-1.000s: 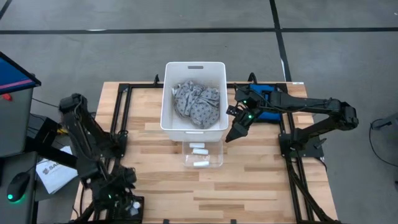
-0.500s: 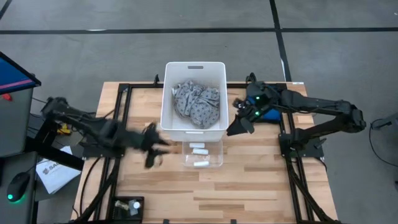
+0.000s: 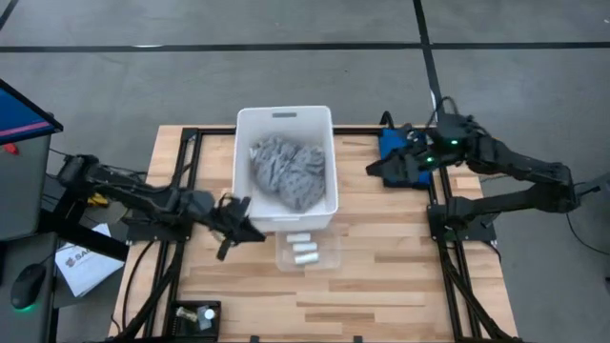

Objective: Pick & Place Medicine items
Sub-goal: Adjust the white bin

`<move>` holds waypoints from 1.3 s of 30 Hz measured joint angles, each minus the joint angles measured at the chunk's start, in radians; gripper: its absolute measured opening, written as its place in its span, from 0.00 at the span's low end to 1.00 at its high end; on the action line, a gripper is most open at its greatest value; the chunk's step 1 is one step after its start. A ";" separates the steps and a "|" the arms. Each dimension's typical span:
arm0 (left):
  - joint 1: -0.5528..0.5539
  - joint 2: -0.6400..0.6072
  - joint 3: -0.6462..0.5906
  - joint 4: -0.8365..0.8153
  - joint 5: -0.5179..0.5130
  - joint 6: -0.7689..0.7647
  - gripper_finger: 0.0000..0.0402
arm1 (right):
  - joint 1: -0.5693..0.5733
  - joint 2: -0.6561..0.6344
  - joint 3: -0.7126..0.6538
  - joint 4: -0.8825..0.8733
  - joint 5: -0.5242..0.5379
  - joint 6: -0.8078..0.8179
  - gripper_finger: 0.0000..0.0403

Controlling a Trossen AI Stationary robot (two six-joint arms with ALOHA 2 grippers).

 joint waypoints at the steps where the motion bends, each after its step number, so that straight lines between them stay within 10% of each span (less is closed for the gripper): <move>1: -0.035 -0.020 -0.019 0.003 -0.029 0.001 0.03 | 0.000 -0.016 0.000 0.009 0.027 0.013 0.55; 10: -0.257 -0.184 -0.049 0.000 -0.352 0.126 0.00 | -0.001 -0.093 0.000 0.068 0.204 0.071 0.55; 21: -0.424 -0.351 -0.044 -0.203 -0.238 -0.122 0.00 | 0.000 -0.075 0.000 0.066 0.254 0.087 0.55; 27: -0.617 -0.330 -0.050 -0.272 -0.430 -0.190 0.00 | 0.000 -0.076 0.000 0.066 0.277 0.094 0.55; 39: -0.544 -0.325 -0.172 -0.365 -0.630 -0.237 0.00 | 0.000 -0.076 0.000 0.063 0.277 0.097 0.55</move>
